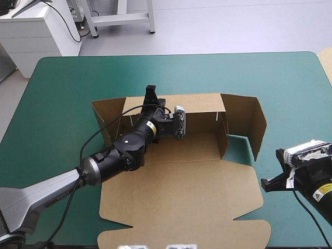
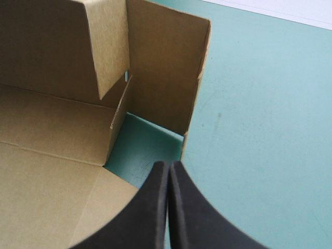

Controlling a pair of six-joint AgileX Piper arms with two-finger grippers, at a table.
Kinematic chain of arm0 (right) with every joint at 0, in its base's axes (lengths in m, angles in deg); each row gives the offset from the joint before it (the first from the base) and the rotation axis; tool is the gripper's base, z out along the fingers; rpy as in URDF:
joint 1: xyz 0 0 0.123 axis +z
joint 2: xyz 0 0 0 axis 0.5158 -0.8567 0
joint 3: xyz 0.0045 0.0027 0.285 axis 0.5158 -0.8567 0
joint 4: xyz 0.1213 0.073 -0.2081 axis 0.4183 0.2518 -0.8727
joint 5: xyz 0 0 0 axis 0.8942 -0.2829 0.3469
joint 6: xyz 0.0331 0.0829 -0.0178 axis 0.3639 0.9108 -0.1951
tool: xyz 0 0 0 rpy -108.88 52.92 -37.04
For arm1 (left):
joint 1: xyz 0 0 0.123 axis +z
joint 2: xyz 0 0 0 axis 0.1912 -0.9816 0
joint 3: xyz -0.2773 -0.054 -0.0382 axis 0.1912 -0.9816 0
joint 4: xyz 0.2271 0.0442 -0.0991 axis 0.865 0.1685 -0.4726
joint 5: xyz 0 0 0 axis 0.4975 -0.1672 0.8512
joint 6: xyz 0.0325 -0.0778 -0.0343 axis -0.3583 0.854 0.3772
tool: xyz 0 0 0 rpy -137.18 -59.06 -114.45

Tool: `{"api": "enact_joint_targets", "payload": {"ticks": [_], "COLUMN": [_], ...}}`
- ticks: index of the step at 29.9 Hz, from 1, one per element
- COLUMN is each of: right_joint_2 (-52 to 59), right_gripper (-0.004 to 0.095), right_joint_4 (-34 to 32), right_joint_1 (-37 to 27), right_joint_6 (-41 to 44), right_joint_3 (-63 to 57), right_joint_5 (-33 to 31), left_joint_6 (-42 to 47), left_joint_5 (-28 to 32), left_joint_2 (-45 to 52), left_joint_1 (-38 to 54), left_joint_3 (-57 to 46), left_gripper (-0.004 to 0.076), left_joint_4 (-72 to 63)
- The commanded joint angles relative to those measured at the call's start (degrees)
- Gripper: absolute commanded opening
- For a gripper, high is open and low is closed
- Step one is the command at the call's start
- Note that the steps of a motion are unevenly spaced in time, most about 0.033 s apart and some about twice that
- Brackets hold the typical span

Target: Fold the box

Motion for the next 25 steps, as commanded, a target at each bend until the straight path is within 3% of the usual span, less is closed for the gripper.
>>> {"api": "enact_joint_targets", "payload": {"ticks": [1, 15, 25], "right_joint_2": [-1.21, -17.73, -35.37], "right_gripper": [-0.0019, -0.0020, -0.0020], "right_joint_4": [-0.19, 0.23, 0.12], "right_joint_1": [-0.48, -0.48, -0.48], "right_joint_6": [-0.43, 2.19, 2.31], "right_joint_3": [2.52, 23.16, 39.49], "right_joint_5": [4.84, 3.27, -4.33], "left_joint_6": [6.49, 9.54, 9.95], "left_joint_5": [0.81, 1.64, 2.00], "left_joint_2": [2.38, 2.38, 2.38], "left_joint_1": [-0.31, -0.31, -0.31], "left_joint_3": [-1.17, -1.59, -1.59], "left_gripper": [-0.0008, -0.0008, -0.0008], "left_joint_4": [6.84, 8.00, 8.00]}}
